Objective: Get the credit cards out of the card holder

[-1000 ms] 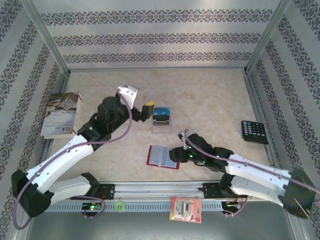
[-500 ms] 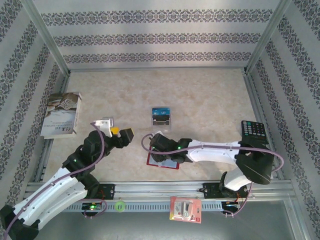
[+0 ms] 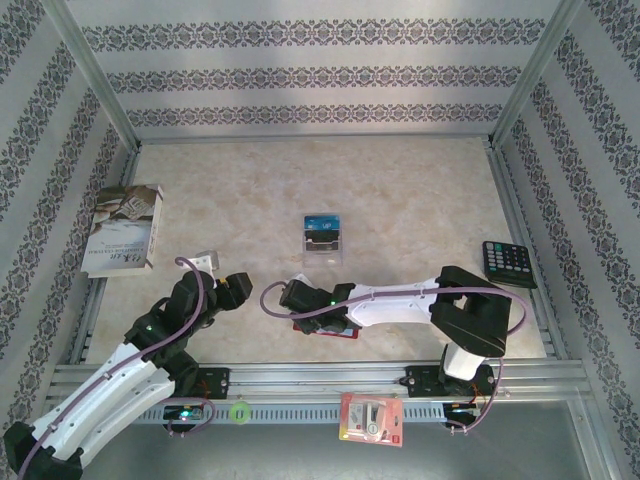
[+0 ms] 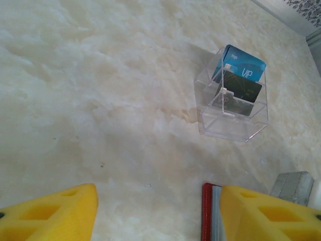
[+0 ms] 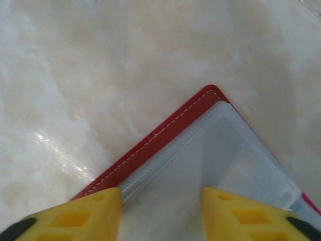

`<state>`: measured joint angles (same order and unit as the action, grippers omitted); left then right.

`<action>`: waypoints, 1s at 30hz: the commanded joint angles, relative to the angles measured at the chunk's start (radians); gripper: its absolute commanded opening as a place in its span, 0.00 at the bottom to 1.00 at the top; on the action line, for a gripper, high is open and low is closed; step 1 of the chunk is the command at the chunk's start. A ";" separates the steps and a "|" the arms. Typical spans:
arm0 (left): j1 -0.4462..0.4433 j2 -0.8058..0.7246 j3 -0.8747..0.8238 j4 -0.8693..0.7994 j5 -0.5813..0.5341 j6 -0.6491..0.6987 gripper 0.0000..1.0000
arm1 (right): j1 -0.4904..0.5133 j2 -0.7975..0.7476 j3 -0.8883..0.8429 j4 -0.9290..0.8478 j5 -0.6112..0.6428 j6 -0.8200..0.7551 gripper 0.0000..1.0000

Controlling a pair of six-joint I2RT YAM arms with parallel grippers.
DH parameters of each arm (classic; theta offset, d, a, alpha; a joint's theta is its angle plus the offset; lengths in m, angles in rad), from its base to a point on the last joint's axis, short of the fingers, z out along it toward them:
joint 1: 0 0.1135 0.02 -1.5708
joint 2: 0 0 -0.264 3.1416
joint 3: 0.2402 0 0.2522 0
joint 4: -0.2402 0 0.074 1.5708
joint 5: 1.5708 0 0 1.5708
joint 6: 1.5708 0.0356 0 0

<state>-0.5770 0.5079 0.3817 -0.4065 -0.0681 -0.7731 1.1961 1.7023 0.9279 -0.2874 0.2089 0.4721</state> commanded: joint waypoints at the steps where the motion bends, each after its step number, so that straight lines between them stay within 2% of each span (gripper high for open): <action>1: 0.015 0.030 -0.013 0.020 0.071 -0.003 0.59 | 0.010 0.016 -0.002 -0.013 0.014 0.016 0.30; 9: -0.006 0.151 -0.103 0.226 0.246 -0.038 0.45 | -0.006 -0.086 -0.081 0.146 -0.041 -0.072 0.00; 13: -0.069 0.198 -0.130 0.324 0.246 -0.063 0.42 | -0.053 -0.161 -0.166 0.280 -0.148 -0.109 0.00; 16: -0.093 0.222 -0.131 0.339 0.227 -0.072 0.41 | -0.071 -0.199 -0.163 0.249 -0.163 -0.129 0.00; 17: -0.095 0.221 -0.130 0.338 0.221 -0.076 0.42 | -0.069 -0.214 -0.154 0.220 -0.143 -0.128 0.01; 20: -0.095 0.178 -0.135 0.306 0.171 -0.087 0.54 | -0.064 -0.237 -0.133 0.141 -0.074 -0.065 0.35; 21: -0.095 0.152 -0.135 0.282 0.145 -0.090 0.59 | -0.064 -0.228 -0.116 0.097 -0.046 -0.034 0.42; 24: -0.093 0.071 -0.116 0.164 0.046 -0.086 0.73 | -0.046 -0.179 -0.071 -0.004 0.003 0.015 0.50; 28: -0.093 -0.015 -0.067 0.010 -0.052 -0.051 0.85 | -0.030 -0.114 -0.012 -0.075 0.022 0.043 0.51; 30: -0.093 -0.037 -0.051 -0.033 -0.077 -0.034 0.88 | -0.028 -0.093 0.003 -0.081 0.013 0.045 0.51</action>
<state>-0.6613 0.5007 0.2806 -0.3107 -0.0486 -0.8383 1.1568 1.5803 0.8967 -0.2863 0.1875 0.4808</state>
